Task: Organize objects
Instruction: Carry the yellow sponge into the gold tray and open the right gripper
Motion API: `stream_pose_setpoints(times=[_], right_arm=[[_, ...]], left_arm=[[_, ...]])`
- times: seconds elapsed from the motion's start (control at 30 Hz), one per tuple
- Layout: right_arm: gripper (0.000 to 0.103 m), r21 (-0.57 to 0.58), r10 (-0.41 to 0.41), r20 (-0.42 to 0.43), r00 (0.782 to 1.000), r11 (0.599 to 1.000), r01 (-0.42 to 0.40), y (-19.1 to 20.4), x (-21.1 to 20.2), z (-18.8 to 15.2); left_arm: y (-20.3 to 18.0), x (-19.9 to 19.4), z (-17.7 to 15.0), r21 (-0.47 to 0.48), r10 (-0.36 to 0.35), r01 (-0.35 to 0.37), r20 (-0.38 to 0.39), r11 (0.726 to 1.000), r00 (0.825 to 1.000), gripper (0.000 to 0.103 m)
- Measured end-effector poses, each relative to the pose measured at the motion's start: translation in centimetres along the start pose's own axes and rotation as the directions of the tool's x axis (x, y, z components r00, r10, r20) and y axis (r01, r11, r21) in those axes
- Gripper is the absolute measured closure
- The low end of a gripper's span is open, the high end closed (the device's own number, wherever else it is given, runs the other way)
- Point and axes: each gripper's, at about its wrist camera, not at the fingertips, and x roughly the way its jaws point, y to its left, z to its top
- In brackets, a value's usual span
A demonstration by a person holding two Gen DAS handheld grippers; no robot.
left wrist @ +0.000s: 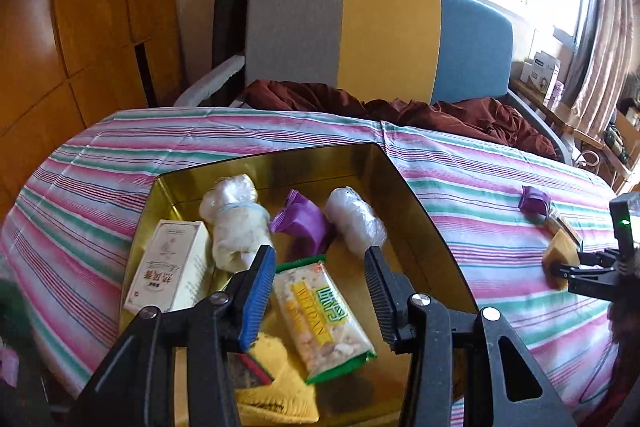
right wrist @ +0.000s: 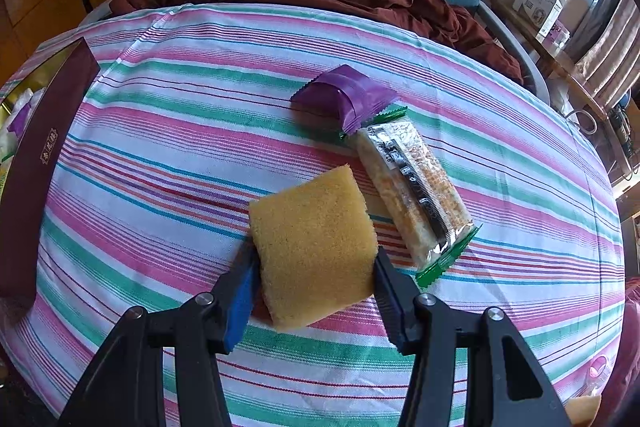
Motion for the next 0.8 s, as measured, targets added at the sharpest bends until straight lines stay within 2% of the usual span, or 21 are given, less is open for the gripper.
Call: stream_pose_setpoints(times=[0.17, 0.3, 0.5, 0.8], right_arm=[[0.049, 0.003, -0.047, -0.006, 0.999, 0.999, 0.047, 0.7, -0.4, 0.1], [0.05, 0.02, -0.01, 0.021, 1.0, 1.0, 0.01, 1.9, -1.7, 0.3], [0.05, 0.004, 0.093, 0.087, 0.992, 0.996, -0.094, 6.1, -5.0, 1.1], [0.05, -0.15, 0.259, 0.161, 0.952, 0.96, -0.236, 15.7, -9.5, 2.6]], left_arm=[[0.7, -1.2, -0.7, -0.006, -0.004, 0.004, 0.011, 1.0, 1.0, 0.056], [1.2, -1.8, -1.3, -0.008, -0.006, 0.006, 0.018, 1.0, 1.0, 0.056], [1.9, -2.3, -2.0, -0.029, -0.01, 0.011, 0.02, 1.0, 1.0, 0.056], [3.4, -3.4, -2.7, -0.056, -0.012, 0.014, 0.041, 0.998, 0.999, 0.056]])
